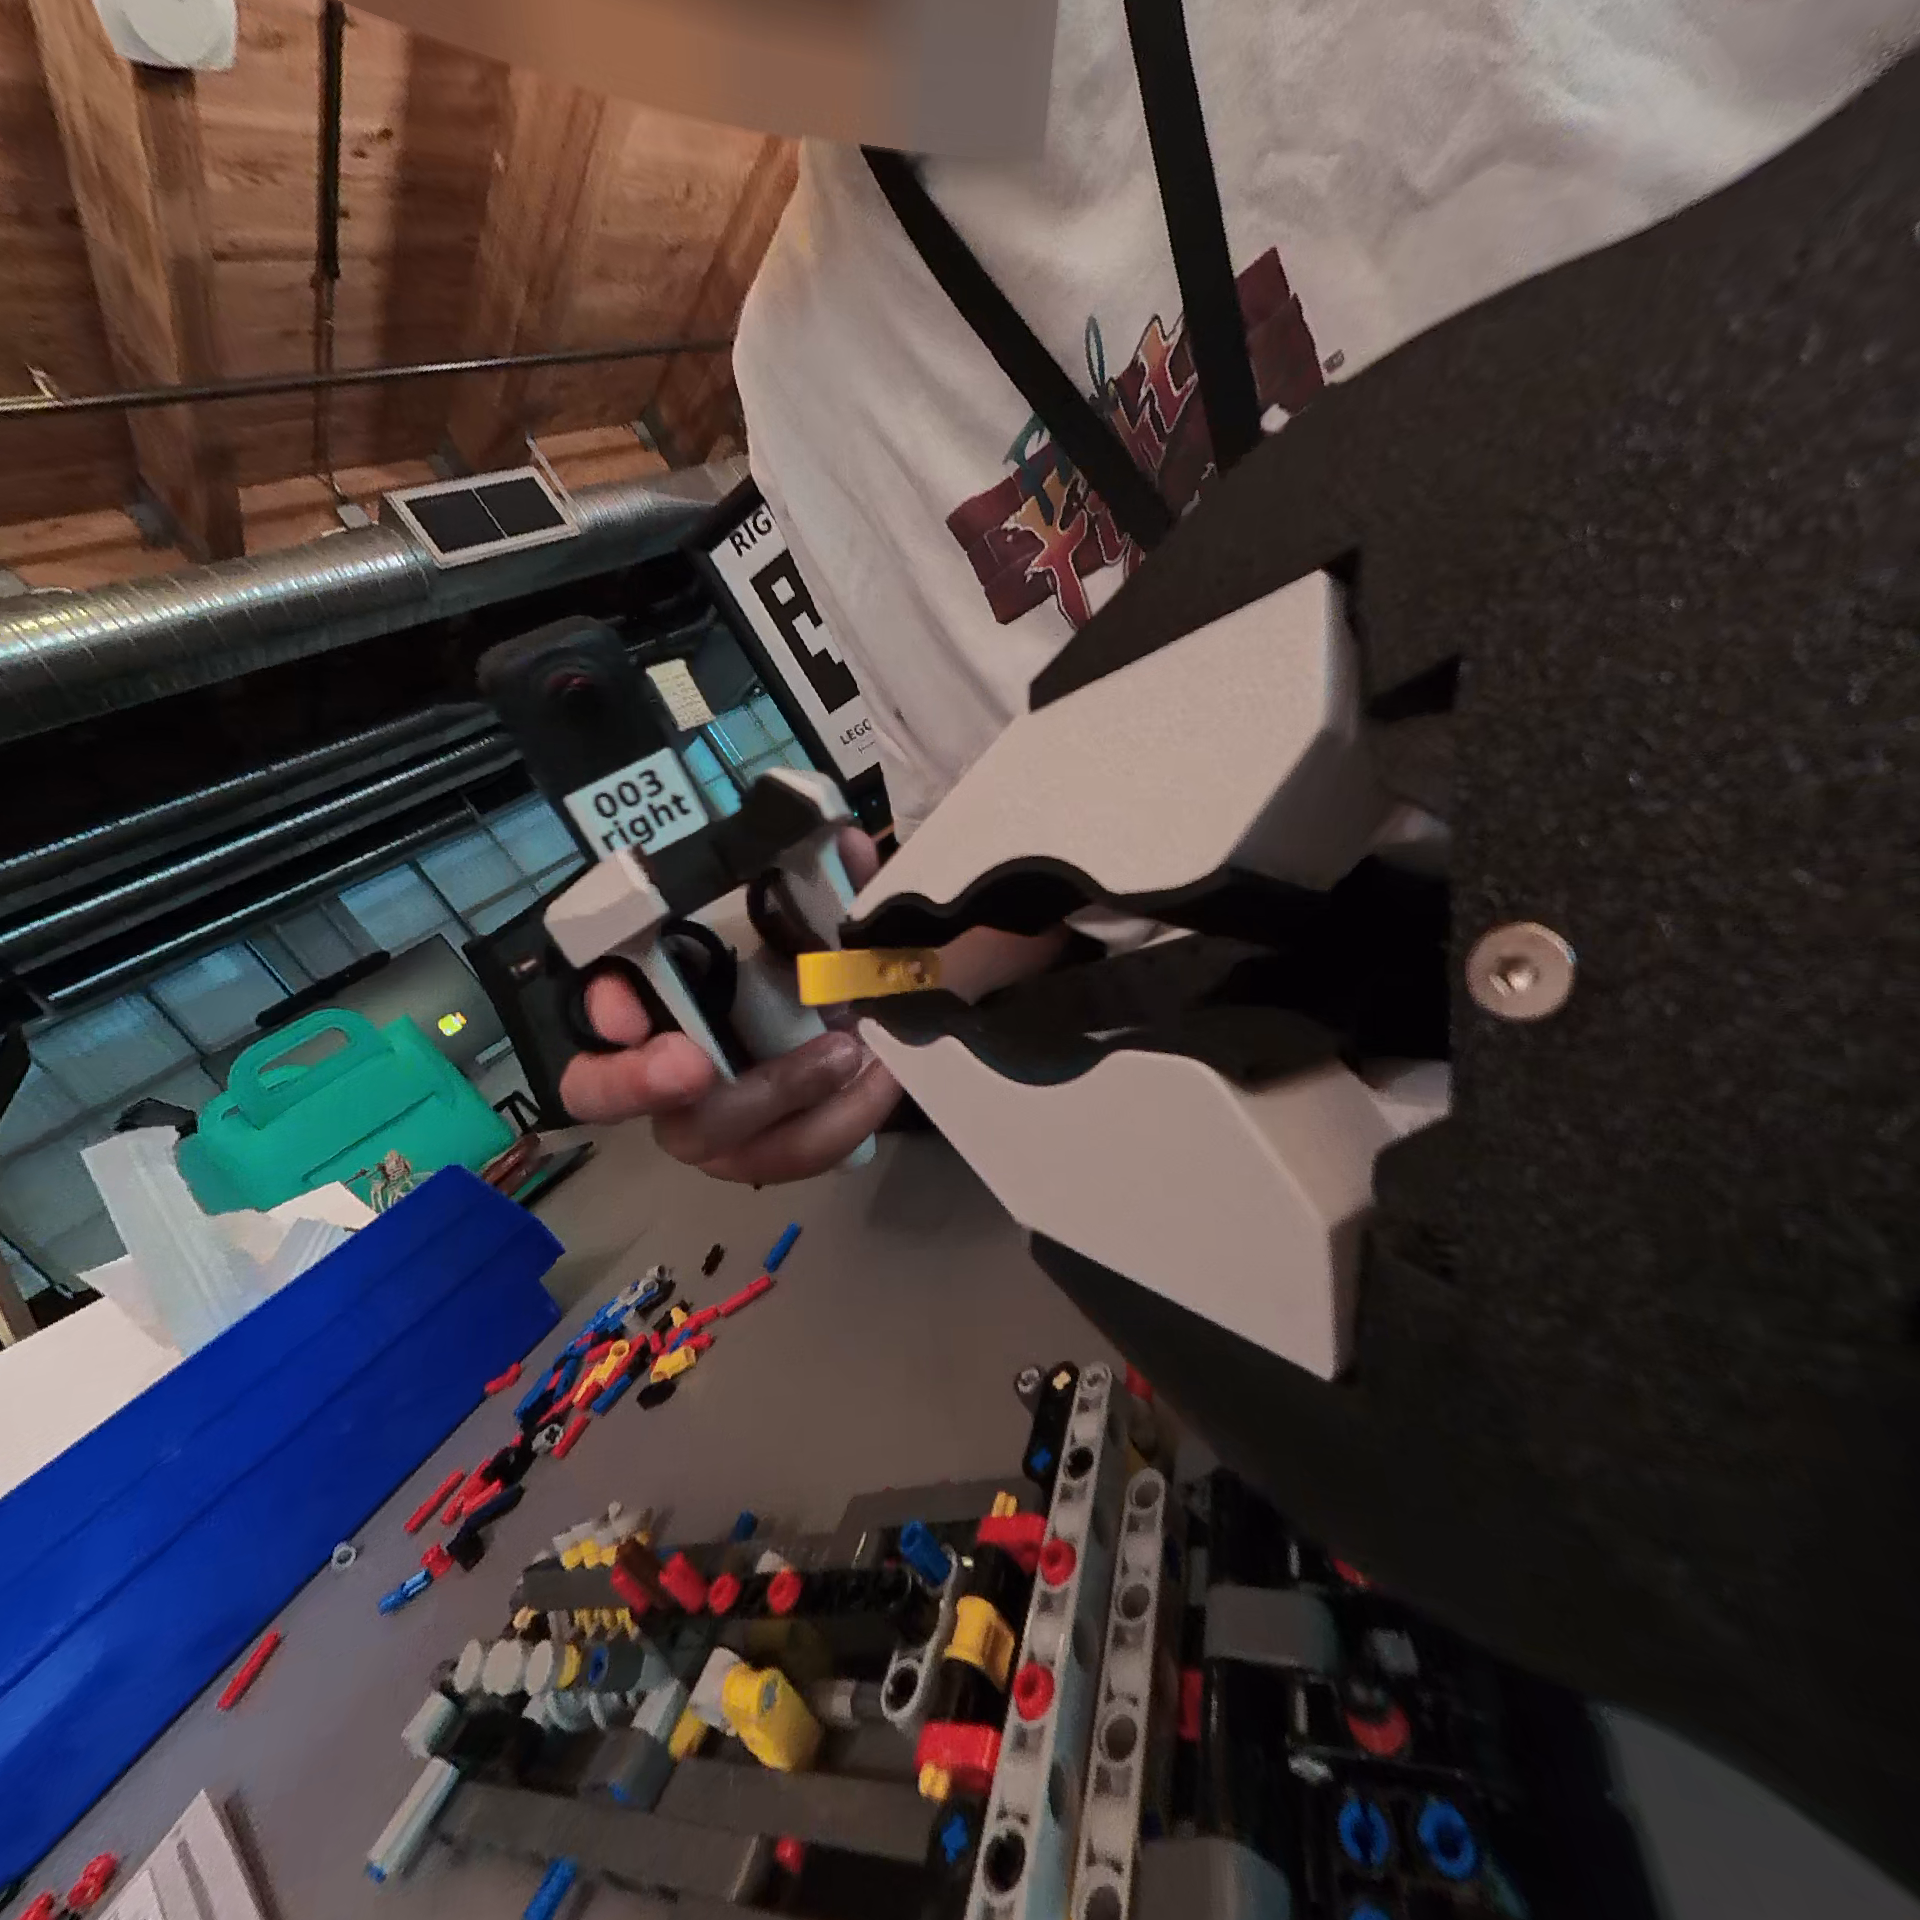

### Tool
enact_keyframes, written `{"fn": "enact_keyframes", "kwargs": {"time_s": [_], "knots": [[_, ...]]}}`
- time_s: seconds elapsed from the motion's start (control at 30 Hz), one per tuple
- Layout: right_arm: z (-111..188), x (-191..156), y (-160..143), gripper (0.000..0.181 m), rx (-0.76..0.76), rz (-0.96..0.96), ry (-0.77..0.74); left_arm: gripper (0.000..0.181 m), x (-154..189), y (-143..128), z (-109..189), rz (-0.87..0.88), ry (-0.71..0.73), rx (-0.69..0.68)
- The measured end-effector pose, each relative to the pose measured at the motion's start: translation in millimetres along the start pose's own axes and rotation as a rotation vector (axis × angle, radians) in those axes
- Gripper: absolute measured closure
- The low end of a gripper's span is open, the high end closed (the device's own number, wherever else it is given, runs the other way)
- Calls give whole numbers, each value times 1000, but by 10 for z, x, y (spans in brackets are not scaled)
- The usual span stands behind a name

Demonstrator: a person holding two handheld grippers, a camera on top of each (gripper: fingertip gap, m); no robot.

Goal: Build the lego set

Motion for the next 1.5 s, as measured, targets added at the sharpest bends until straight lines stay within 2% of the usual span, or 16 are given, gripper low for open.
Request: {"fn": "enact_keyframes", "kwargs": {"time_s": [0.3, 0.5, 0.57, 0.63, 0.77, 0.87, 1.0, 1.23, 1.4, 1.5], "knots": [[111, 239, 19, 158, 86, -312, 59, 174, 26, 47, 66, -79, 76, -23], [73, 305, -65, 155, 42, -268, -21, 175, 10, 104, 165, -119, 144, -20], [44, 307, -129, 154, -44, -236, -56, 175, 4, 129, 205, -138, 180, -17], [7, 260, -197, 157, -230, -190, -80, 175, -21, 154, 256, -158, 244, -18], [-55, -66, -335, 156, -572, -185, 31, 175, -76, 178, 362, -192, 374, -35], [-71, -266, -436, 154, -711, -195, 45, 175, -70, 193, 385, -200, 396, -30], [72, -189, -517, 154, -784, -156, -91, 175, -43, 175, 343, -207, 389, -53], [157, -148, -563, 156, -849, -233, -59, 175, -22, 134, 274, -230, 392, -92], [128, -163, -544, 161, -840, -161, -67, 175, -16, 149, 294, -235, 401, -89], [99, -159, -513, 162, -835, -32, -28, 175, -9, 155, 299, -230, 395, -82]]}}
Point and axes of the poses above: each gripper's, where its closed fingertips meet, z back along the fingers, y out of its top, x = y × z across the jaws, the point moved 10 cm from there along z, back along the fingers, and after that the axes turned 10 degrees about -z, right-handed, at the moved point
